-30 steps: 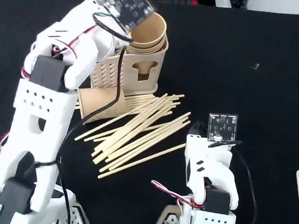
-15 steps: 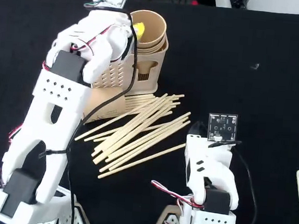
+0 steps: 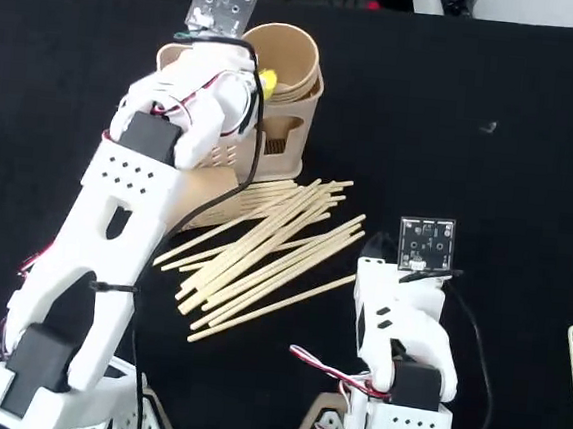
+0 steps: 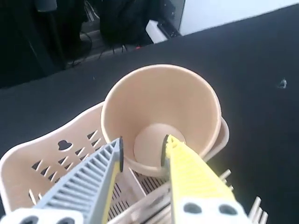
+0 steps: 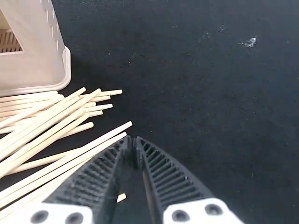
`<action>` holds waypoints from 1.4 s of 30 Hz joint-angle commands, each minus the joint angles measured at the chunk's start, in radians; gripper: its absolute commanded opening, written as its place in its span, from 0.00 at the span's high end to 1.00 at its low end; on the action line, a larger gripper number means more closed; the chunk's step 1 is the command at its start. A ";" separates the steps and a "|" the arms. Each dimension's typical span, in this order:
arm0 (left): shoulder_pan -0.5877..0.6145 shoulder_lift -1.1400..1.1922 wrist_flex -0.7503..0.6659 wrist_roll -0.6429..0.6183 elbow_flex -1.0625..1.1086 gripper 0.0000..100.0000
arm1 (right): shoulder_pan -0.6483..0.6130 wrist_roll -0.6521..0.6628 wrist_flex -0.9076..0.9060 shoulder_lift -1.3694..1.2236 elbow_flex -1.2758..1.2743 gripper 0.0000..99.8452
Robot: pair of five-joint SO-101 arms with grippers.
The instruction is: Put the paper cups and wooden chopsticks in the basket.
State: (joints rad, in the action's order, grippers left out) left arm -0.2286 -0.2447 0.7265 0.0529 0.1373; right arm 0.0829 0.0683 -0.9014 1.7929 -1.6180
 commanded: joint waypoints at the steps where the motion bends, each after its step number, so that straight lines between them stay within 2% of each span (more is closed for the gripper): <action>1: -0.012 -0.012 -0.060 -0.011 0.004 0.83 | 0.009 -0.002 0.018 0.016 0.005 0.99; 8: -0.012 -0.080 -0.038 -0.011 -0.064 0.83 | 0.009 -0.002 0.021 0.016 0.005 0.99; 12: -0.001 -0.192 -0.031 -0.011 -0.081 0.83 | 0.009 -0.002 0.021 0.016 0.005 0.99; 15: -0.001 -0.293 0.029 -0.005 -0.079 0.83 | 0.009 -0.002 0.021 0.016 0.005 0.99; 22: 0.120 -0.419 0.224 -0.009 0.027 0.83 | 0.009 0.000 0.021 0.016 0.005 0.99; 25: 0.183 -0.463 0.365 -0.006 0.073 0.83 | 0.009 0.000 0.021 0.016 0.005 0.99; 29: 0.197 -0.557 0.560 -0.011 0.137 0.83 | 0.000 0.000 0.021 0.016 0.005 0.99; 32: 0.197 -0.635 0.620 -0.015 0.223 0.83 | -0.046 0.000 0.017 0.016 -0.001 0.99; 35: 0.203 -0.703 0.615 -0.132 0.369 0.83 | -0.057 0.000 0.021 0.016 -0.008 0.99; 38: 0.206 -0.733 0.526 -0.292 0.542 0.83 | -0.058 0.000 0.021 0.016 -0.010 0.99; 42: 0.255 -0.736 0.365 -0.328 0.730 0.83 | -0.054 0.000 0.020 0.016 -0.010 0.99</action>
State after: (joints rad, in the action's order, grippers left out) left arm -0.0077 -0.9674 1.1930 -0.2447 0.7802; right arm 0.0353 0.0683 -0.9014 1.7929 -1.6333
